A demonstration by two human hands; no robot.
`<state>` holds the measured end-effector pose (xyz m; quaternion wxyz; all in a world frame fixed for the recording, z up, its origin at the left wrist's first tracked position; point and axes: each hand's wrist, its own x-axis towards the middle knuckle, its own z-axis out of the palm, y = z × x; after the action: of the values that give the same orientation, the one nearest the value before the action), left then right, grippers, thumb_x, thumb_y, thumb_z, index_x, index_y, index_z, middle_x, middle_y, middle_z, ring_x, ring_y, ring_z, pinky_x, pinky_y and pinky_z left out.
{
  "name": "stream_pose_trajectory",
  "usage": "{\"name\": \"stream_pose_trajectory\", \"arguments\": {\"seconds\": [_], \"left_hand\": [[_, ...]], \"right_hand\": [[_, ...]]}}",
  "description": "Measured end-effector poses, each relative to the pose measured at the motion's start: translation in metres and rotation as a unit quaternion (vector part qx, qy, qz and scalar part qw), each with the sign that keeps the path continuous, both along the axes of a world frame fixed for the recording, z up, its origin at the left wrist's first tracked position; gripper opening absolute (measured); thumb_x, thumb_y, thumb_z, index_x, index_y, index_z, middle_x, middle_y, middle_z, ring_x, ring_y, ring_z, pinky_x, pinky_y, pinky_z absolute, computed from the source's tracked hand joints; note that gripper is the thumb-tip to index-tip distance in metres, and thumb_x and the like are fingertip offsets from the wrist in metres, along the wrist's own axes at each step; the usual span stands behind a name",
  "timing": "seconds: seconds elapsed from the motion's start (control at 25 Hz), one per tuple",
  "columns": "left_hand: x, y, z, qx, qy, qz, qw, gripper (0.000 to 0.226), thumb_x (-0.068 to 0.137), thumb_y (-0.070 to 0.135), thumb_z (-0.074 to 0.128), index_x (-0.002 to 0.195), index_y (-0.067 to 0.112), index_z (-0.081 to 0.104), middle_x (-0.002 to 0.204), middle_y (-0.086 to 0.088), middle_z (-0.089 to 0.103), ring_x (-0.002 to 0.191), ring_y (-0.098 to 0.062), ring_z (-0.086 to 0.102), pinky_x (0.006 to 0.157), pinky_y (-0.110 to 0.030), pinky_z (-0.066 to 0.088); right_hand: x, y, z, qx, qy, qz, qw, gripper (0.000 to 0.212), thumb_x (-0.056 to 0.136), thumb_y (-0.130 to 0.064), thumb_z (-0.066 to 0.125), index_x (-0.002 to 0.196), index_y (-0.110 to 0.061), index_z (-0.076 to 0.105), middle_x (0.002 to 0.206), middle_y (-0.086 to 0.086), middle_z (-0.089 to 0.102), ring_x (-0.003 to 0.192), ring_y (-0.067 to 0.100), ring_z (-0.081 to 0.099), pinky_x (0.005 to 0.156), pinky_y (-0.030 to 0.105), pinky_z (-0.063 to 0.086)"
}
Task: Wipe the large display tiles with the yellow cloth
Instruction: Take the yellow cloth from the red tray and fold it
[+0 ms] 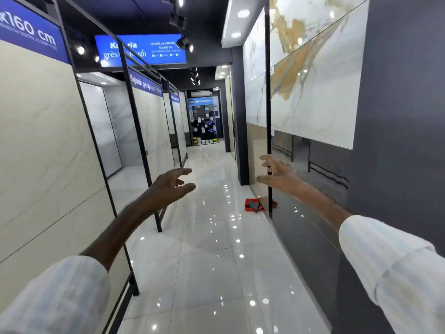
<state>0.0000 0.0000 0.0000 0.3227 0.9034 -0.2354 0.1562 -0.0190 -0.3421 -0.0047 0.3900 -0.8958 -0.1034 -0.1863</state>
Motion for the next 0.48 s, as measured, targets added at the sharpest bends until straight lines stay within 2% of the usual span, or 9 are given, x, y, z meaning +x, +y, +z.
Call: {"name": "stream_pose_trajectory", "arguments": {"seconds": [0.04, 0.12, 0.2, 0.32, 0.48], "left_hand": [[0.015, -0.003, -0.001, -0.002, 0.001, -0.005, 1.0, 0.057, 0.101, 0.033, 0.07, 0.152, 0.02, 0.05, 0.156, -0.002, 0.052, 0.13, -0.019, 0.06, 0.103, -0.037, 0.049], [0.047, -0.011, -0.001, 0.011, 0.002, -0.007, 1.0, 0.057, 0.101, 0.035, 0.069, 0.153, 0.021, 0.05, 0.156, -0.002, 0.052, 0.13, -0.019, 0.06, 0.104, -0.038, 0.05], [0.092, -0.025, -0.005, 0.022, 0.006, -0.008, 1.0, 0.058, 0.101, 0.035, 0.069, 0.153, 0.02, 0.049, 0.157, -0.003, 0.052, 0.131, -0.019, 0.06, 0.102, -0.037, 0.049], [0.162, -0.051, -0.009, 0.036, 0.008, -0.013, 0.999, 0.06, 0.101, 0.035, 0.069, 0.154, 0.019, 0.048, 0.157, -0.005, 0.051, 0.132, -0.02, 0.059, 0.101, -0.037, 0.049], [0.242, -0.083, 0.006, 0.04, 0.014, -0.004, 0.999, 0.06, 0.101, 0.031, 0.069, 0.154, 0.015, 0.048, 0.157, -0.009, 0.051, 0.133, -0.025, 0.059, 0.102, -0.04, 0.051]], "right_hand": [[0.014, -0.004, 0.001, 0.007, -0.001, -0.002, 1.0, 0.07, 0.093, -0.025, 0.076, 0.153, -0.018, 0.04, 0.15, 0.01, 0.051, 0.132, 0.024, 0.051, 0.106, 0.036, 0.042], [0.043, -0.015, 0.001, -0.015, -0.005, -0.031, 0.999, 0.072, 0.093, -0.03, 0.076, 0.153, -0.021, 0.039, 0.149, 0.006, 0.052, 0.136, 0.027, 0.049, 0.116, 0.055, 0.036], [0.086, -0.029, -0.003, -0.031, -0.011, -0.042, 0.999, 0.072, 0.092, -0.033, 0.076, 0.153, -0.023, 0.039, 0.147, 0.005, 0.054, 0.136, 0.028, 0.049, 0.114, 0.065, 0.034], [0.153, -0.044, -0.009, -0.043, -0.024, -0.027, 0.998, 0.074, 0.091, -0.034, 0.077, 0.153, -0.022, 0.038, 0.148, 0.006, 0.053, 0.139, 0.028, 0.047, 0.114, 0.067, 0.034], [0.239, -0.067, -0.005, -0.024, 0.005, -0.007, 1.0, 0.076, 0.091, -0.03, 0.077, 0.154, -0.02, 0.036, 0.147, 0.008, 0.053, 0.138, 0.029, 0.046, 0.115, 0.064, 0.035]]}}
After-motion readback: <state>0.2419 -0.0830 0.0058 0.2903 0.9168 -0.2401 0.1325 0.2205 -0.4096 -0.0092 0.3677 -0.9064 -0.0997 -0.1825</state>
